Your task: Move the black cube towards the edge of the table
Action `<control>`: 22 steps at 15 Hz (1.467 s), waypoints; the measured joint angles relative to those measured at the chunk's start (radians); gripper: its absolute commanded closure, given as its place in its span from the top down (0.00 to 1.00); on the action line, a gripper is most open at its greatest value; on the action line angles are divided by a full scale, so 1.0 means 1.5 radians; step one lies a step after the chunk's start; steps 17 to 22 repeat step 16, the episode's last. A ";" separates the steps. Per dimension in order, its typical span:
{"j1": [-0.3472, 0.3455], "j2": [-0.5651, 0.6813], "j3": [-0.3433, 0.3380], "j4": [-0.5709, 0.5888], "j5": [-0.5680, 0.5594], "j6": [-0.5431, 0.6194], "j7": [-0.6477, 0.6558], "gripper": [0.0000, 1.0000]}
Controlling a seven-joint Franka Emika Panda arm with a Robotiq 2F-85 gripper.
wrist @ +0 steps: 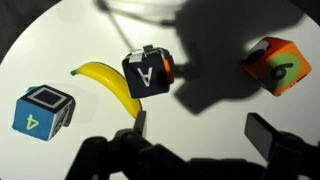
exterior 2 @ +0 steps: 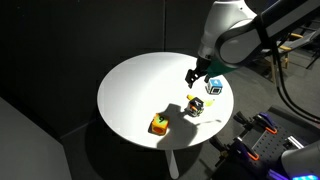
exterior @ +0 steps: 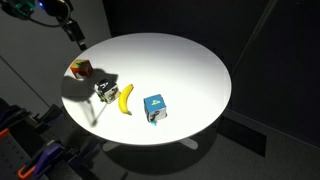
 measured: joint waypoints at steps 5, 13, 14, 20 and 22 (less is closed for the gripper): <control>-0.005 -0.058 0.019 -0.001 0.036 -0.062 -0.049 1.00; -0.021 -0.145 0.028 0.000 0.065 -0.197 -0.092 1.00; -0.024 -0.152 0.029 0.000 0.065 -0.206 -0.092 1.00; -0.027 -0.155 0.033 -0.001 0.065 -0.207 -0.092 1.00; -0.027 -0.155 0.033 -0.001 0.065 -0.207 -0.092 1.00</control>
